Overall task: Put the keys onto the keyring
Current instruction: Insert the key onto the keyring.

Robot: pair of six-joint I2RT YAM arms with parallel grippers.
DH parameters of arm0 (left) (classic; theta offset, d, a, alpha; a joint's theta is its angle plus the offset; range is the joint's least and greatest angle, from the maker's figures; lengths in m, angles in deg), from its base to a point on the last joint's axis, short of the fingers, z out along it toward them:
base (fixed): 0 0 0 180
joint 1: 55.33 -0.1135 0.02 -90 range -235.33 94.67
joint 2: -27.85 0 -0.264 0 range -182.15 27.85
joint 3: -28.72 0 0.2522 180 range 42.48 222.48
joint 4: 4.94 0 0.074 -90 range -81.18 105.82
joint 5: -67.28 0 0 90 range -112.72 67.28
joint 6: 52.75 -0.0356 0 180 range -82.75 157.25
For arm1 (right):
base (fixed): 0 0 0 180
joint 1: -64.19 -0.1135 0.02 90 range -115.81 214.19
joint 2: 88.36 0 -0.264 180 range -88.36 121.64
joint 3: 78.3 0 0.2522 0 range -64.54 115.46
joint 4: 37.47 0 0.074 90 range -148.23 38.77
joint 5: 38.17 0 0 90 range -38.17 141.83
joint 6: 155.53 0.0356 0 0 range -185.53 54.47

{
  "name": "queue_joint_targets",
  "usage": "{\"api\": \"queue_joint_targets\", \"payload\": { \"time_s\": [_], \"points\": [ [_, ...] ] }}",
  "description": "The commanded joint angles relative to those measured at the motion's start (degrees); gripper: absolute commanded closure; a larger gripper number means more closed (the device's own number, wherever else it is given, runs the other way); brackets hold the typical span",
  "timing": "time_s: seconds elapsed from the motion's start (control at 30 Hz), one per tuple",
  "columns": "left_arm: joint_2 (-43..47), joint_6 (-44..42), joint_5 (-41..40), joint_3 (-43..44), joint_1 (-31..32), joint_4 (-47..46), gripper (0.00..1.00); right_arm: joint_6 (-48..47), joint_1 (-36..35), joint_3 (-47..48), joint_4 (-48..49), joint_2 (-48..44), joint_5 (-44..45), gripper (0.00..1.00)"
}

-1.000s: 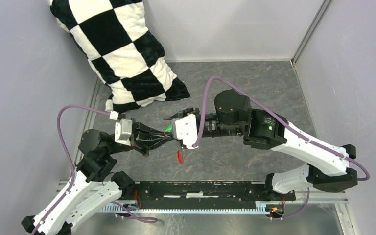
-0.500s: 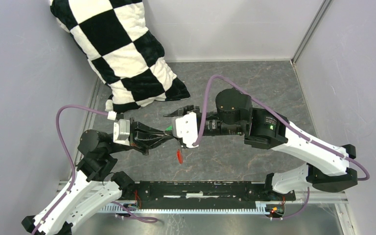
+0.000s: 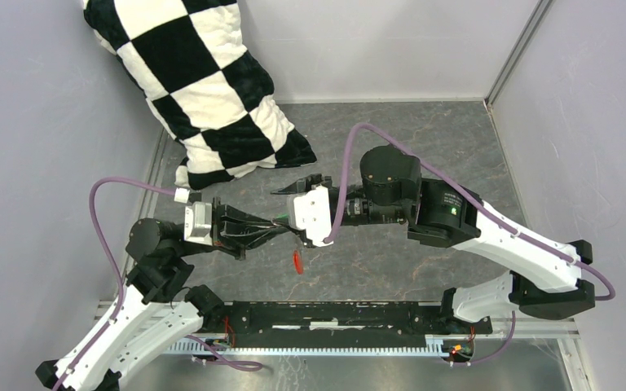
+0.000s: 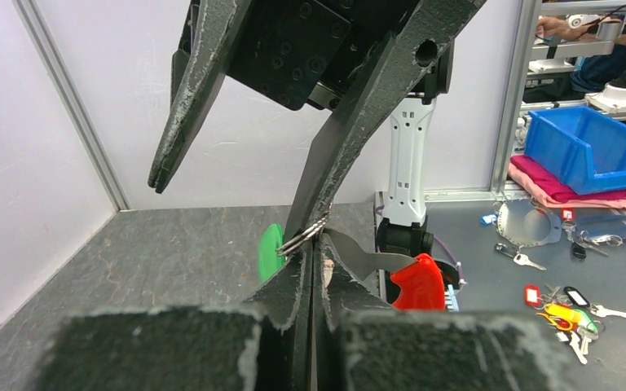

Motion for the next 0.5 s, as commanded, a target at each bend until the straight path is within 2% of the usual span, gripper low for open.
{"api": "queue_joint_targets", "payload": {
  "time_s": [0.0, 0.47],
  "points": [
    [1.19, 0.13, -1.01, 5.07, 0.02, -10.05, 0.98, 0.34, 0.45, -0.44, -9.45, 1.93, -0.76, 0.44],
    [0.84, -0.4, -0.49, 4.57, 0.0, -9.92, 0.98, 0.64, 1.69, 0.29, -8.35, 1.4, -3.15, 0.43]
  ]
}}
